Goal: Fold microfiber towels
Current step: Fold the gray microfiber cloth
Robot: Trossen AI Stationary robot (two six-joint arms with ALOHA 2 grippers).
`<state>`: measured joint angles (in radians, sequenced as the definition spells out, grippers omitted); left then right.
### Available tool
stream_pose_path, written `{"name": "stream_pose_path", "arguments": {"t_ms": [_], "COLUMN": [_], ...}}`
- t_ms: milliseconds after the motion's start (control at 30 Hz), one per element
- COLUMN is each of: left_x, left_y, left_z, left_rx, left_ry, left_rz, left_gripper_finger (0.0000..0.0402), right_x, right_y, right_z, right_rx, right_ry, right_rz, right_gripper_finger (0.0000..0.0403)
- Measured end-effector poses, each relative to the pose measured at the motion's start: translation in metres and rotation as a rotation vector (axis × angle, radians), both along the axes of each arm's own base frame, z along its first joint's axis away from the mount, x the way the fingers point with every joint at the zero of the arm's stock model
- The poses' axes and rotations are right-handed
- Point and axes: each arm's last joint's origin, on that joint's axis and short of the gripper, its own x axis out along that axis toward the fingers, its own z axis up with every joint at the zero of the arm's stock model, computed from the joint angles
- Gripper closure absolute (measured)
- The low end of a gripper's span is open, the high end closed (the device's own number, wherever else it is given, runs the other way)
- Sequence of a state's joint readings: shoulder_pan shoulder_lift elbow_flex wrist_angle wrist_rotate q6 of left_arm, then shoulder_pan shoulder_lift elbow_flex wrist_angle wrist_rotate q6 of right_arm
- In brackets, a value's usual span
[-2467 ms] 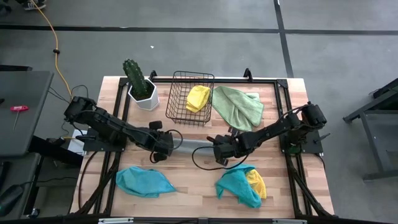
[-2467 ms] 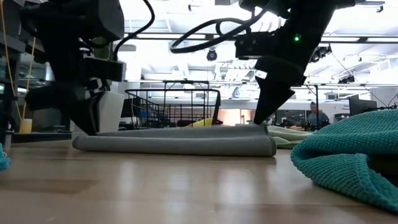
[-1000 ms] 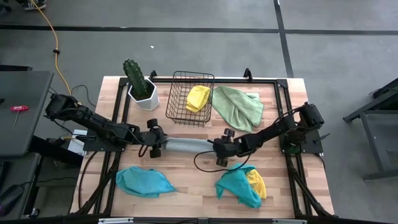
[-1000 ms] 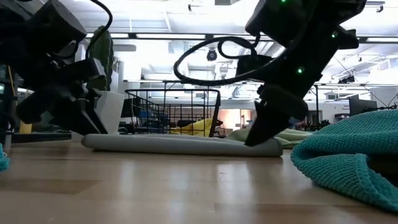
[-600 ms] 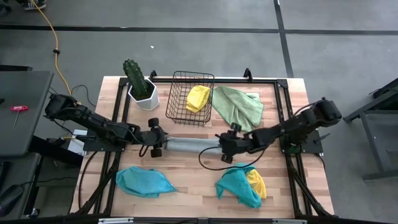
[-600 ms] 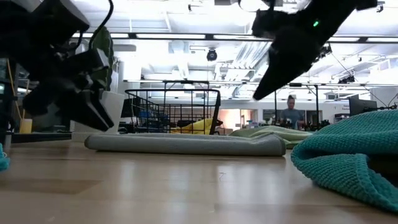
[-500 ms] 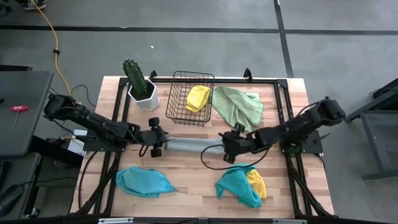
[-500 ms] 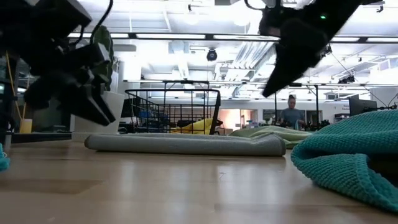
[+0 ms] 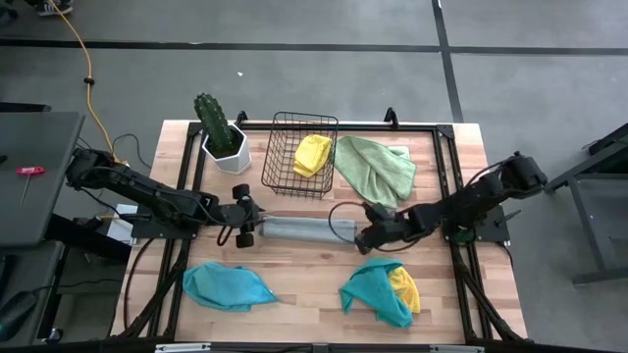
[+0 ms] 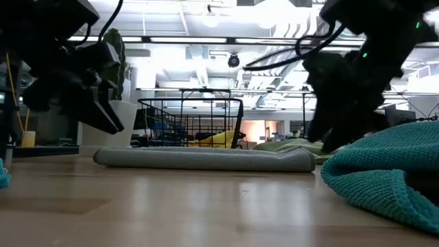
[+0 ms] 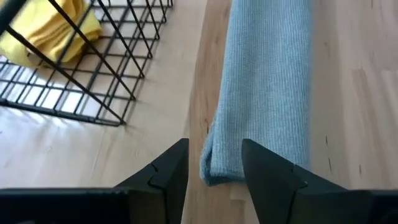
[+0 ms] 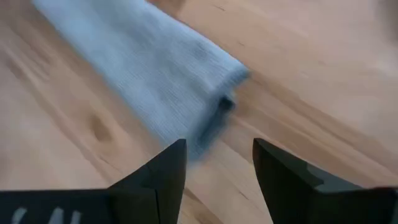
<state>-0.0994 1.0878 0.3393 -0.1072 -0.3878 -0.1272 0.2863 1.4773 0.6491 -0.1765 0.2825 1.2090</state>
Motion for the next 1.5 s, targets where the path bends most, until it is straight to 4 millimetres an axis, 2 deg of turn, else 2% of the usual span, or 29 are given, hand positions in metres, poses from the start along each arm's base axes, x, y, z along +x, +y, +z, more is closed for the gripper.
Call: {"name": "stream_pose_path", "arguments": {"t_ms": [133, 233, 400, 533, 700, 867, 967, 1133, 1333, 1500], "left_x": [-0.001, -0.001, -0.002, -0.004, -0.005, -0.008, -0.014, -0.016, -0.012, -0.002], "left_y": [0.0, 0.0, 0.0, 0.001, 0.001, 0.002, 0.004, 0.005, 0.004, 0.0], "left_z": [-0.001, -0.001, -0.002, -0.003, -0.004, -0.006, -0.007, -0.004, -0.002, 0.003], "left_rx": [0.002, 0.002, 0.003, 0.026, 0.029, 0.046, 0.079, 0.079, 0.045, -0.021], "left_ry": [0.014, 0.017, 0.026, 0.05, 0.063, 0.099, 0.185, 0.198, 0.158, 0.064], "left_rz": [0.0, 0.0, 0.001, 0.018, 0.019, 0.03, 0.084, 0.147, 0.13, 0.033], "left_gripper_finger": [0.0265, 0.0265, 0.0265, 0.0265, 0.0265, 0.0265, 0.0265, 0.0265, 0.0265, 0.0265], "right_x": [-0.003, -0.002, -0.002, 0.007, 0.014, 0.014, 0.013, 0.011, 0.002, -0.02], "right_y": [-0.014, -0.019, -0.018, -0.017, -0.015, -0.016, -0.017, -0.019, -0.022, -0.026], "right_z": [-0.015, -0.017, -0.031, -0.038, -0.04, -0.041, -0.042, -0.044, -0.038, -0.026], "right_rx": [0.076, 0.119, 0.173, 0.183, 0.186, 0.152, 0.124, 0.031, -0.032, -0.083], "right_ry": [-0.136, -0.214, -0.15, -0.14, -0.167, -0.166, -0.142, -0.108, -0.035, 0.081], "right_rz": [-0.079, -0.085, -0.105, -0.132, -0.135, -0.145, -0.13, -0.049, -0.01, -0.045], "right_gripper_finger": [0.0226, 0.0226, 0.0226, 0.0226, 0.0226, 0.023, 0.0262, 0.0382, 0.0398, 0.0401]}}
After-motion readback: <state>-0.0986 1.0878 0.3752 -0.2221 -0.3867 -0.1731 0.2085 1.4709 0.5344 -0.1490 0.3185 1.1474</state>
